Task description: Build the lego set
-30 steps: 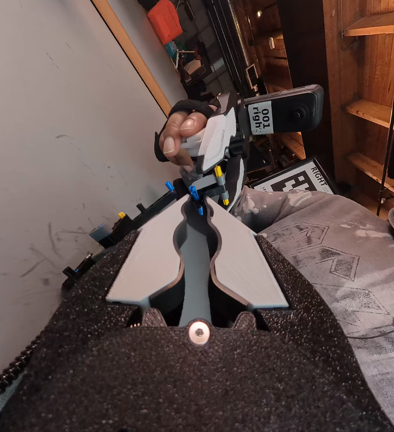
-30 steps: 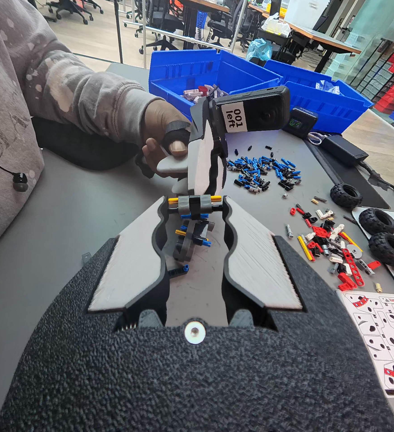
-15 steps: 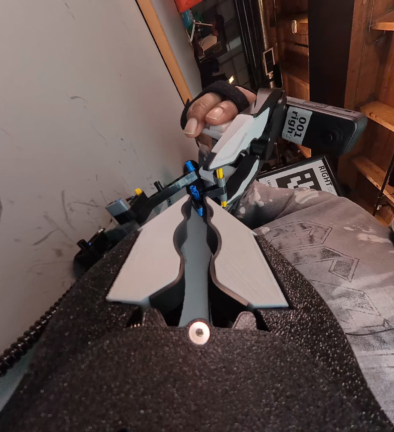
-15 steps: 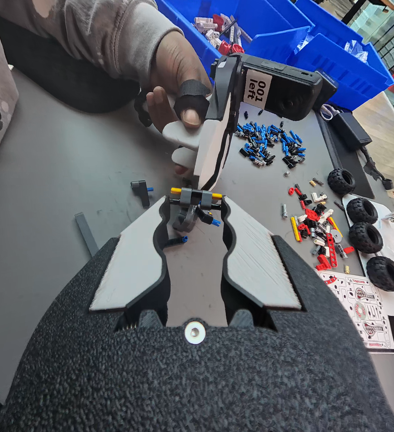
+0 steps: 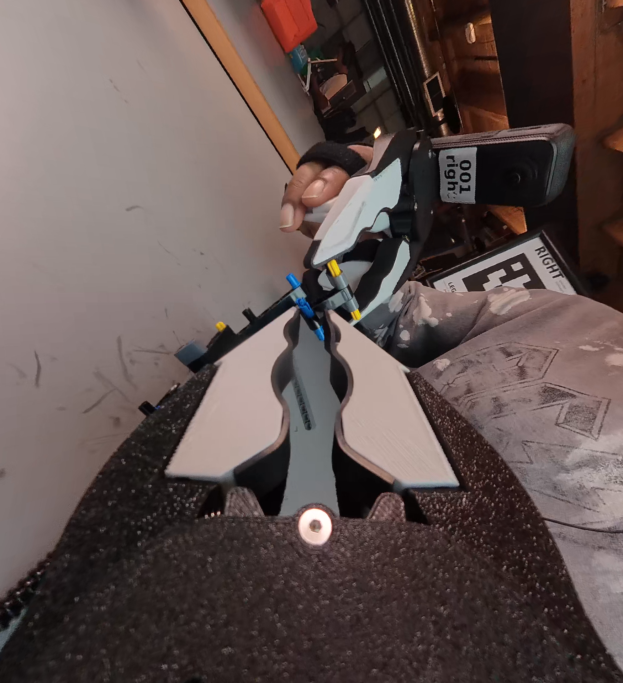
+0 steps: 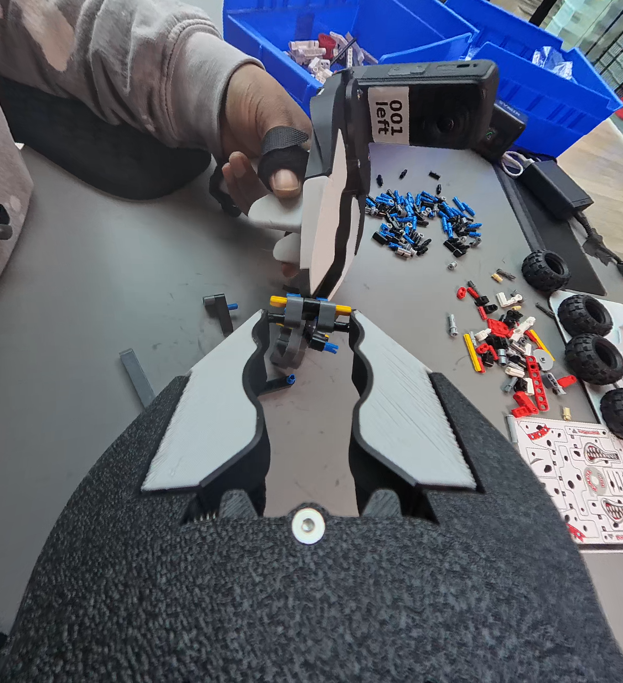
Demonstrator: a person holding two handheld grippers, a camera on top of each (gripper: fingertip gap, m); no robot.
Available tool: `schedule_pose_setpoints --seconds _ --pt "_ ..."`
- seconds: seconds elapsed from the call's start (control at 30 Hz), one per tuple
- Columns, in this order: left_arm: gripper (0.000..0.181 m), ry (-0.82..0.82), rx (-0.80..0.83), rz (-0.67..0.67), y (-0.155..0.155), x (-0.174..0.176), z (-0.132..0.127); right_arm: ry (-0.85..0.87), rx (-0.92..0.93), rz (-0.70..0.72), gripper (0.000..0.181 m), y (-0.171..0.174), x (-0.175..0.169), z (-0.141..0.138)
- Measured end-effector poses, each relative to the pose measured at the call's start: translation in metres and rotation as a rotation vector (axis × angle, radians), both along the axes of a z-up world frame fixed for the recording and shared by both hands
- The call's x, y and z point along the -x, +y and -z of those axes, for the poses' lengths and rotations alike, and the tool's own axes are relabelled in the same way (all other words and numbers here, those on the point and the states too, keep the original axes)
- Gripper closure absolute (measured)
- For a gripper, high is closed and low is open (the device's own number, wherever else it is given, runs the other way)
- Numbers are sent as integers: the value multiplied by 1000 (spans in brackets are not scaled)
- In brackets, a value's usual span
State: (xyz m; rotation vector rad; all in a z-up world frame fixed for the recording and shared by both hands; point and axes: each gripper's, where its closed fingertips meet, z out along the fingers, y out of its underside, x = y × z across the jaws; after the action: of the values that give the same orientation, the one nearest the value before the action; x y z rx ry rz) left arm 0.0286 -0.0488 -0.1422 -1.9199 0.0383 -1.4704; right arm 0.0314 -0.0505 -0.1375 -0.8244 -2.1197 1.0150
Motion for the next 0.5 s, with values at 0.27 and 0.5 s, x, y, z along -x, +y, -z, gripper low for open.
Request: schedule_pose_setpoints --seconds 0.27,0.5 --pt "151 204 -185 -81 5 19 -7 10 48 16 138 4 4 -2" --pt "127 401 -267 -111 5 32 -2 4 64 25 138 6 3 -4"
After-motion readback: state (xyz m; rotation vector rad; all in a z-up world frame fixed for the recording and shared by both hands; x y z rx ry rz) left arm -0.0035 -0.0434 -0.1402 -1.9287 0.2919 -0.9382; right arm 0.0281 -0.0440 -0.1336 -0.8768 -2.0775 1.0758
